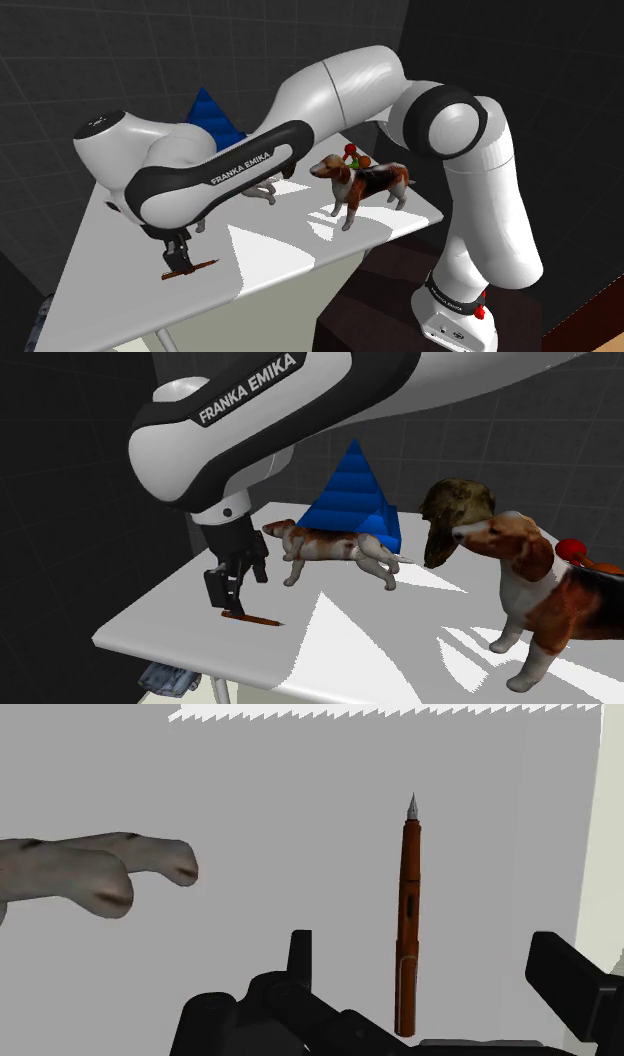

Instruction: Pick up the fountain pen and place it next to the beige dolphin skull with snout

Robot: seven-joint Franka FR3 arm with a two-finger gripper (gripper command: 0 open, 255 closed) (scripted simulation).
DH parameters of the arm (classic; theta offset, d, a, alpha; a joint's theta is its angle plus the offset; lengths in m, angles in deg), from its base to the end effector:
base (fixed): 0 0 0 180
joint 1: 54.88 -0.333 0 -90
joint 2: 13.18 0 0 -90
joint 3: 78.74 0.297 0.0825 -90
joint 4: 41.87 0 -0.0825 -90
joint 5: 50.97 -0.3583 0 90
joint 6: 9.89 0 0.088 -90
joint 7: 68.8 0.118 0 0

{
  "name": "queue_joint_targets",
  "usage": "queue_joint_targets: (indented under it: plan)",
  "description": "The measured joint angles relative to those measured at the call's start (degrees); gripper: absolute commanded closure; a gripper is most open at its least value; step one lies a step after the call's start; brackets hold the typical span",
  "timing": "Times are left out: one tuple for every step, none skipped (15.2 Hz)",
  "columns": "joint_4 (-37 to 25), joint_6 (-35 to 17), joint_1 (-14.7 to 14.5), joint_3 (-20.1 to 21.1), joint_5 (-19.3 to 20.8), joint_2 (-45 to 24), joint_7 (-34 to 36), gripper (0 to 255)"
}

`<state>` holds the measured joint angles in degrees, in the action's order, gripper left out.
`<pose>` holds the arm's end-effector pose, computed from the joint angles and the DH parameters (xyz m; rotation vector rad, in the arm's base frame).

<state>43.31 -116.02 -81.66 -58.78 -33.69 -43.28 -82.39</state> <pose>0.4864 0.4305 0.3555 2.5380 1.5964 -0.1330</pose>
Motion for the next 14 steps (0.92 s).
queue_joint_targets:
  plan:
    - [-1.1,0.2,-0.5,0.1,0.1,-1.1,0.1,0]
    - [-1.2,-0.1,-0.7,0.1,0.2,-1.7,0.3,0]
    - [-0.7,-0.8,-0.6,0.0,0.3,-2.0,0.3,0]
    - [-0.2,-1.4,-0.5,0.0,0.4,-2.1,0.4,0]
    - [0.3,-2.1,-0.5,-0.1,0.5,-2.3,0.4,0]
    - [0.6,-2.7,-0.5,-0.2,0.6,-2.6,0.6,0]
    - [1.1,-3.3,-0.4,-0.2,0.7,-2.7,0.6,0]
    - [1.2,-3.7,-0.4,-0.3,0.8,-3.0,0.6,0]
    - [1.4,-4.0,-0.4,-0.3,0.9,-3.1,0.7,0]
    - [1.6,-4.1,-0.3,-0.4,0.9,-3.1,0.7,0]
    - [1.7,-4.3,-0.3,-0.4,0.9,-3.1,0.7,0]
    - [1.8,-4.3,-0.3,-0.4,0.9,-3.1,0.7,0]
    - [1.8,-4.3,-0.3,-0.4,0.9,-3.1,0.7,0]
    - [1.8,-4.3,-0.3,-0.4,0.9,-3.0,0.7,0]
